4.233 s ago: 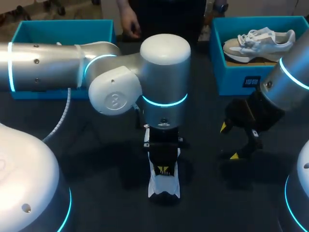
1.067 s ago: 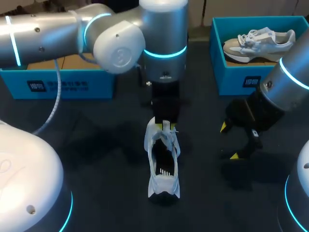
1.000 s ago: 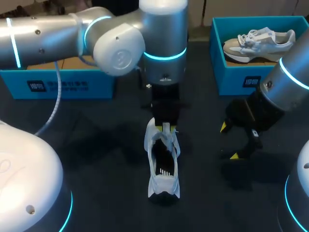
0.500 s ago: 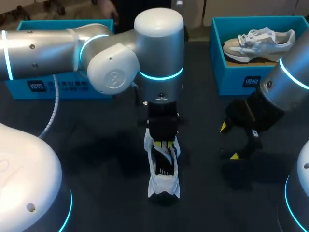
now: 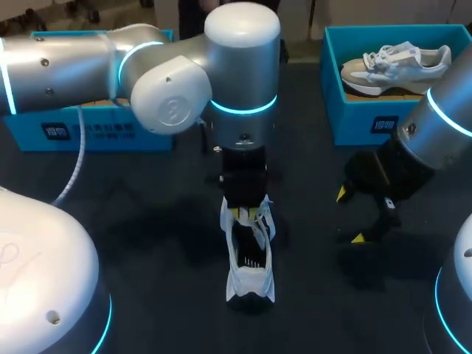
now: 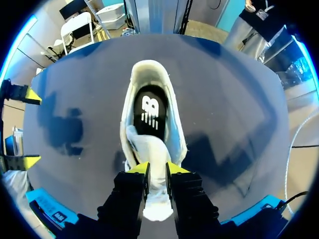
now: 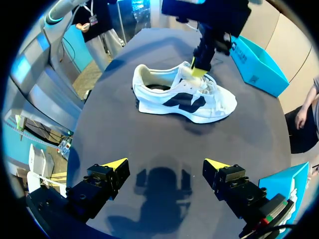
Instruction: Take the shoe out of the shoebox, open the shoe tongue, remove and reinsert the insole, then place the shoe into the shoebox
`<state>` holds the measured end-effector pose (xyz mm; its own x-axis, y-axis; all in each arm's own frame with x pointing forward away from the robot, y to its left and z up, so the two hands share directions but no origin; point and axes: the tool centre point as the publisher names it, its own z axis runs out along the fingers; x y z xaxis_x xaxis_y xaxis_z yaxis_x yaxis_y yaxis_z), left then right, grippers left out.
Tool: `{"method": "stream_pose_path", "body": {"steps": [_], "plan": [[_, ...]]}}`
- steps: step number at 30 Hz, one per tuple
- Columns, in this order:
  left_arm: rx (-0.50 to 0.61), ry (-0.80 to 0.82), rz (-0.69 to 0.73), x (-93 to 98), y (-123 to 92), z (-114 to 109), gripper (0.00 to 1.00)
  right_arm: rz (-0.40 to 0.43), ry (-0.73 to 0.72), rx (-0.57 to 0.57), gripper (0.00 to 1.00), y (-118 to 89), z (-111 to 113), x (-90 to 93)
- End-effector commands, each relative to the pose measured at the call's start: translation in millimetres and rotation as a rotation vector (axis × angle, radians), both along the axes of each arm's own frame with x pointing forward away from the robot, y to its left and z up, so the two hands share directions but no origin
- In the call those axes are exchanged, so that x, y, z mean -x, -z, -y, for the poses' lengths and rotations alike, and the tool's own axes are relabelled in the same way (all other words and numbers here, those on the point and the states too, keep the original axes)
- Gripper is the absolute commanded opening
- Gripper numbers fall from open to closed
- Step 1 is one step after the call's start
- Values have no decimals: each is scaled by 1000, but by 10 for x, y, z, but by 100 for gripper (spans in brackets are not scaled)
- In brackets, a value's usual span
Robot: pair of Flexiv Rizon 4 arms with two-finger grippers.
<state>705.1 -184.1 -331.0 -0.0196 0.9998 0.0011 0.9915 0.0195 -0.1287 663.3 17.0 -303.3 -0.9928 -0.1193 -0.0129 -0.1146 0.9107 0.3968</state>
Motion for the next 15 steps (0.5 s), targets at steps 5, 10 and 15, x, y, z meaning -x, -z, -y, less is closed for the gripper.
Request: {"method": "stream_pose_path", "body": {"steps": [5,10,15], "plan": [[-3,52,-24,247,169,-76,22,2,0,2,100,9,-2,7],[27,61,-1,324,-34,-81,22,2,0,2,100,9,-2,7],[42,59,13,333,-120,-33,22,2,0,2,100,9,-2,7]]}}
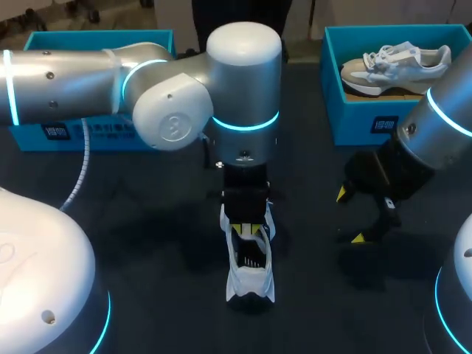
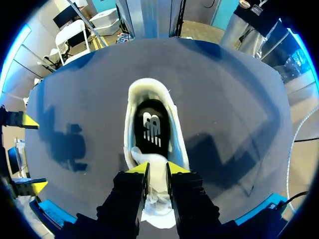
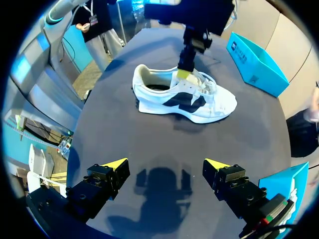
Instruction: Take the shoe out of the shoebox, open the shoe tongue, remove and reinsert the insole, then place the shoe into the shoebox
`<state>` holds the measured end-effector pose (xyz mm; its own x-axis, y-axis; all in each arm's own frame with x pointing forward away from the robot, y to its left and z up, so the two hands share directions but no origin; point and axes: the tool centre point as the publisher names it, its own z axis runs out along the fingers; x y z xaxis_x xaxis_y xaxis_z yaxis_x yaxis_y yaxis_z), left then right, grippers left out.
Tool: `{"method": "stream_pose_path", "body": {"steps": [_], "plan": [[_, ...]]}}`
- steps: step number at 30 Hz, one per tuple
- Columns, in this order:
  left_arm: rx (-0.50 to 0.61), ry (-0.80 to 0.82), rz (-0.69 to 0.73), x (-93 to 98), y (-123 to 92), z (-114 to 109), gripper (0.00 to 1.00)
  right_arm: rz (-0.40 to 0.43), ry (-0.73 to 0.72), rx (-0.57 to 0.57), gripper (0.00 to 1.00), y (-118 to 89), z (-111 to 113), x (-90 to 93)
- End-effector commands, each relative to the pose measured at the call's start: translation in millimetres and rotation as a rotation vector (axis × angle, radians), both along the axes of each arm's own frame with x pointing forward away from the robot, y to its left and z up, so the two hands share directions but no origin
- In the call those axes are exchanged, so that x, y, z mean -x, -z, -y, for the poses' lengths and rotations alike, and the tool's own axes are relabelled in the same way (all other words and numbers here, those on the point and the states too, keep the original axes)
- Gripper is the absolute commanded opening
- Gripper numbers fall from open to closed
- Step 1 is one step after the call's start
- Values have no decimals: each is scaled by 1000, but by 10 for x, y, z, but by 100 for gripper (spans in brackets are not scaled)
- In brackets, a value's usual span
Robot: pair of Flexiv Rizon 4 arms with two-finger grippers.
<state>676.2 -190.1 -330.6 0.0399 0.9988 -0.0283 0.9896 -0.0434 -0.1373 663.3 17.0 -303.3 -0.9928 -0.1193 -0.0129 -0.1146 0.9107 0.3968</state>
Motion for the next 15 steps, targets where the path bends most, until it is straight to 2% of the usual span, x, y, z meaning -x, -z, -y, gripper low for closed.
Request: {"method": "stream_pose_path", "body": {"steps": [1,6,8,12,15], "plan": [[11,2,16,55,-77,-78,22,2,0,2,100,9,-2,8],[-13,4,-10,60,192,-12,22,2,0,2,100,9,-2,8],[-13,1,-21,74,211,-21,22,2,0,2,100,9,-2,8],[10,-14,12,132,-23,-109,25,2,0,2,100,9,-2,8],[26,-38,33,185,-244,-204,36,2,0,2,100,9,-2,8]]}}
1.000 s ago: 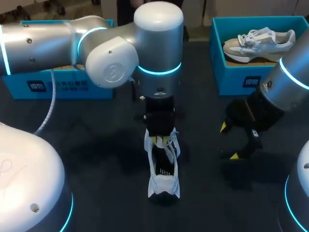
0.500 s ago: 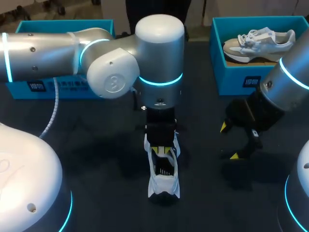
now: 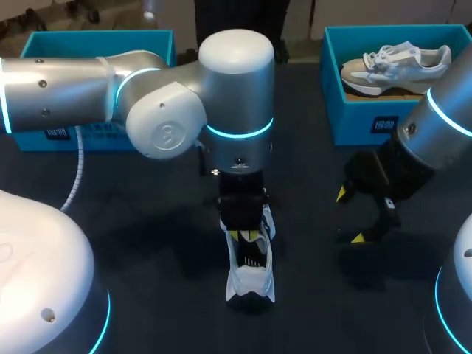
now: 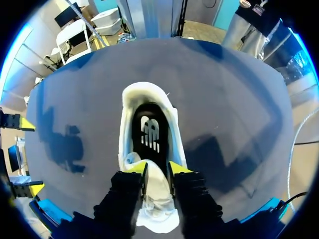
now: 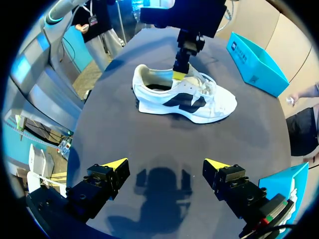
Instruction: Take the shoe out of the shoebox, open the shoe tongue, remove and reinsert the insole, then place the shoe into the shoebox
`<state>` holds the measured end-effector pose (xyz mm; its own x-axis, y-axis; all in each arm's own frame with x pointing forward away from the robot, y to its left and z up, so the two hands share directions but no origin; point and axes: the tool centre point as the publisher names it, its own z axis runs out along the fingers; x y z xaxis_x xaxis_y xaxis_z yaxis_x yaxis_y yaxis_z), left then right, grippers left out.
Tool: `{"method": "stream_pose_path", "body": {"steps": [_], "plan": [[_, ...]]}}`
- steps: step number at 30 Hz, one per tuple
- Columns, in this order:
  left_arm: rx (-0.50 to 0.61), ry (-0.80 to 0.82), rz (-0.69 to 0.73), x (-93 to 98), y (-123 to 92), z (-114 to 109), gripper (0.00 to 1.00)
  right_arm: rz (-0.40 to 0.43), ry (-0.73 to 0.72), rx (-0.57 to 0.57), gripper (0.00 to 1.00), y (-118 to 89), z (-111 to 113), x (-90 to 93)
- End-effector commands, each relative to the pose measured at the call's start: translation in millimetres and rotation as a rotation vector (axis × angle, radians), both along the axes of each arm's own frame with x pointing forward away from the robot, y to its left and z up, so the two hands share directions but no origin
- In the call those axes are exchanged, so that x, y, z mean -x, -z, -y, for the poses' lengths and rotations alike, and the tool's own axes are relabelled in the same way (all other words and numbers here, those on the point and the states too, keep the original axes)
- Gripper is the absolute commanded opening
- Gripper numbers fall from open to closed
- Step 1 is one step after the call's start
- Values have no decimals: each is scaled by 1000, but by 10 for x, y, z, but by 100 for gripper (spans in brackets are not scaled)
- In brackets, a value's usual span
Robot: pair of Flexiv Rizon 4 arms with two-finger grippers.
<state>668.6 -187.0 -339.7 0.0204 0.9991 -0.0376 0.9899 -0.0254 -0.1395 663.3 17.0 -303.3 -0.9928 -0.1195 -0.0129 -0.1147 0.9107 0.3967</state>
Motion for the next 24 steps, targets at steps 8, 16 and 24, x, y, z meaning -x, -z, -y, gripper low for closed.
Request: {"method": "stream_pose_path", "body": {"steps": [8,16,24], "plan": [[-9,-137,4,317,-646,-226,53,2,0,2,100,9,-2,8],[-60,-352,-8,412,-771,-239,100,2,0,2,100,9,-2,8],[-51,-404,-25,439,-741,-240,100,2,0,2,100,9,-2,8]]}}
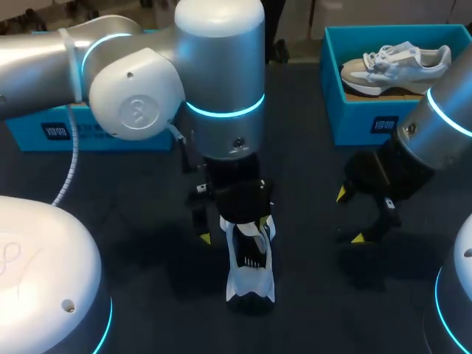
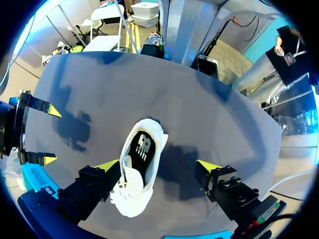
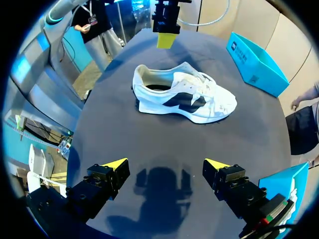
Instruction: Take the shoe out of the shoebox, open the shoe tongue, remove and reinsert the insole, then place the shoe into the shoebox
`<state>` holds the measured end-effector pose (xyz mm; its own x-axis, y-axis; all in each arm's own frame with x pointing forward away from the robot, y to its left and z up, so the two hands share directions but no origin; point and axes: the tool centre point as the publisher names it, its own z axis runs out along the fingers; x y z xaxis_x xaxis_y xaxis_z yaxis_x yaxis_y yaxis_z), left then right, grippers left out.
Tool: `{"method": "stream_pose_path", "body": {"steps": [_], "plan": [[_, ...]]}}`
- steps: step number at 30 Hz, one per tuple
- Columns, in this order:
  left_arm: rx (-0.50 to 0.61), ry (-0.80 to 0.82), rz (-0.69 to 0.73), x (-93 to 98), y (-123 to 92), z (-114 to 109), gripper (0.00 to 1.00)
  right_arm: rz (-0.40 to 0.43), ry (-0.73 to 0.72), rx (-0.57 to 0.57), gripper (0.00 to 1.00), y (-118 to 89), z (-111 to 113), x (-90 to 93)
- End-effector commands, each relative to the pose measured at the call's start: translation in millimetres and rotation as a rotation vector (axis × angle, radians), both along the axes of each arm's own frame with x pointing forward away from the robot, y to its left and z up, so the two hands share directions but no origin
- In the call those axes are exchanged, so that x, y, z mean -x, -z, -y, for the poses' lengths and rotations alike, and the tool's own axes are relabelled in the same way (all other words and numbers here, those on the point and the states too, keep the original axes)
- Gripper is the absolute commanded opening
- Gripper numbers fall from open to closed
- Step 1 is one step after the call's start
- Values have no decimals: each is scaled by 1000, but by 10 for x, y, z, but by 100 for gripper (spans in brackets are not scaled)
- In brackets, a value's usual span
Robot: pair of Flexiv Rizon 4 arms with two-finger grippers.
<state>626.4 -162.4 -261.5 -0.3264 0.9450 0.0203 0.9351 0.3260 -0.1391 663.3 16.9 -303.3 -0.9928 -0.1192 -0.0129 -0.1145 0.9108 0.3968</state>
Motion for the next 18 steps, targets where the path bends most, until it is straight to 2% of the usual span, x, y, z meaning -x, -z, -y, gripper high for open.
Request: {"method": "stream_pose_path", "body": {"steps": [1,3,4,6,16,18], "plan": [[7,-88,-29,52,73,-6,100,2,0,2,100,10,-3,8],[13,-277,-103,105,105,-26,100,2,0,2,100,10,-3,8],[-8,-489,-42,138,106,-34,100,2,0,2,100,10,-3,8],[-42,-802,205,259,37,-100,100,2,0,2,100,10,-3,8],[-42,-802,205,259,37,-100,100,2,0,2,100,10,-3,8],[-14,-939,162,252,77,-61,100,2,0,2,100,10,-3,8]]}}
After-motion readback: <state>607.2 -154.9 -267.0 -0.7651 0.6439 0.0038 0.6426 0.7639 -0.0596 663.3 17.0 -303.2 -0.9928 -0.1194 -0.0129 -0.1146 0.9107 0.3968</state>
